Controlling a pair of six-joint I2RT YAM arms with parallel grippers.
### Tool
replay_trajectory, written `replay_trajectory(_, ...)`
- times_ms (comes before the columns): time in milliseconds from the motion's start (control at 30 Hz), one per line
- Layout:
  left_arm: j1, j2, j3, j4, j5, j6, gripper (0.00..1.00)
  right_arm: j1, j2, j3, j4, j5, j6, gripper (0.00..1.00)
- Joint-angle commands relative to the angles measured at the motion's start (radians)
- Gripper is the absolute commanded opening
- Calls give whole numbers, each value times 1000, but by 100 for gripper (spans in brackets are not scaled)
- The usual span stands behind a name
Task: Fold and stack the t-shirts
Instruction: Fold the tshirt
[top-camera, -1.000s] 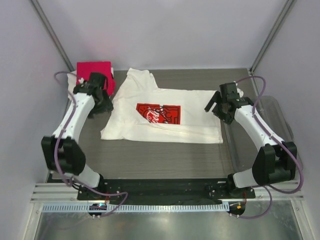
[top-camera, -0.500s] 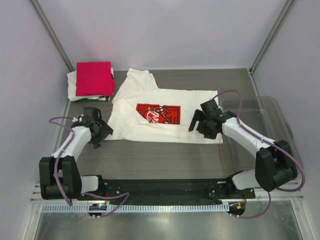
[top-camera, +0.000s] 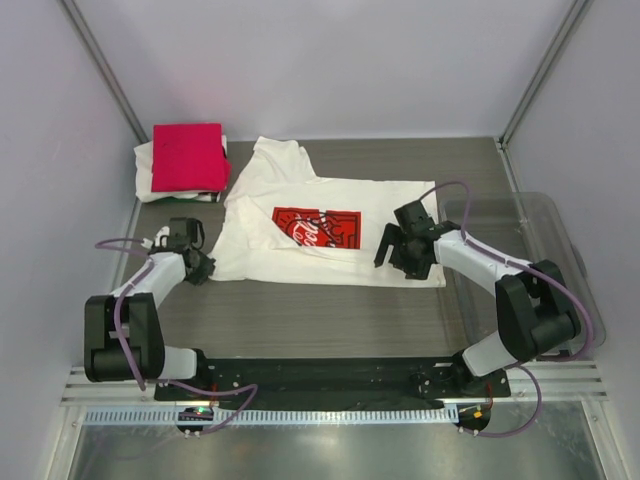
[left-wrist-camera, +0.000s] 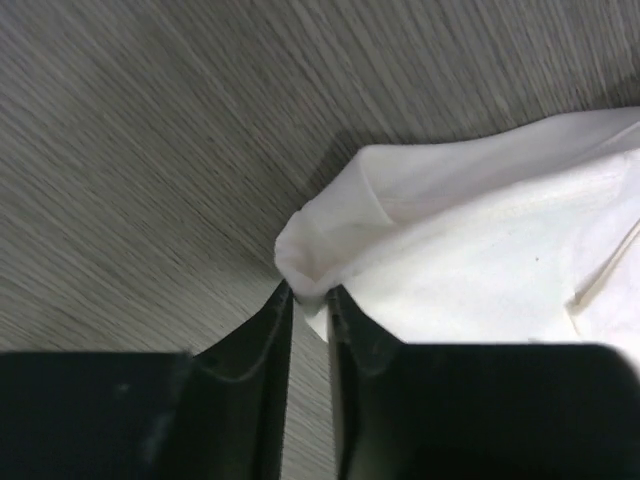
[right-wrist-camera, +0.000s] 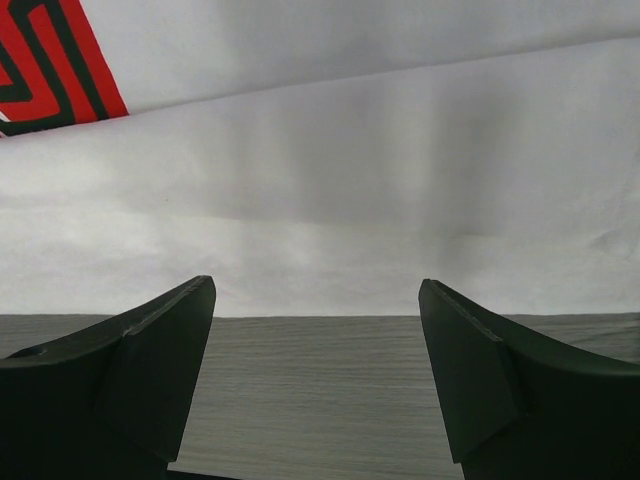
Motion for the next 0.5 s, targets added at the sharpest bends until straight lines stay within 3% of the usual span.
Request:
replay_trajectory(0,25,-31,8,53,-54,-2,17,-1,11,2,32,7,-23,89)
replay_trajectory(67,36,-64,-10,42,-60,8,6,-1,15,1,33,8,-23,89)
replay_trajectory(133,57,-129,-23,12,-61,14,1,-1,15,-2,35,8,-20,89)
replay_trajectory(400,106,-409,-70,-208,-104,21,0,0,-36,-47,24,8,10,88)
replay_trajectory(467,115,-483,-78,-248,-110,15,5,2,-62,-70,21,11,14,87)
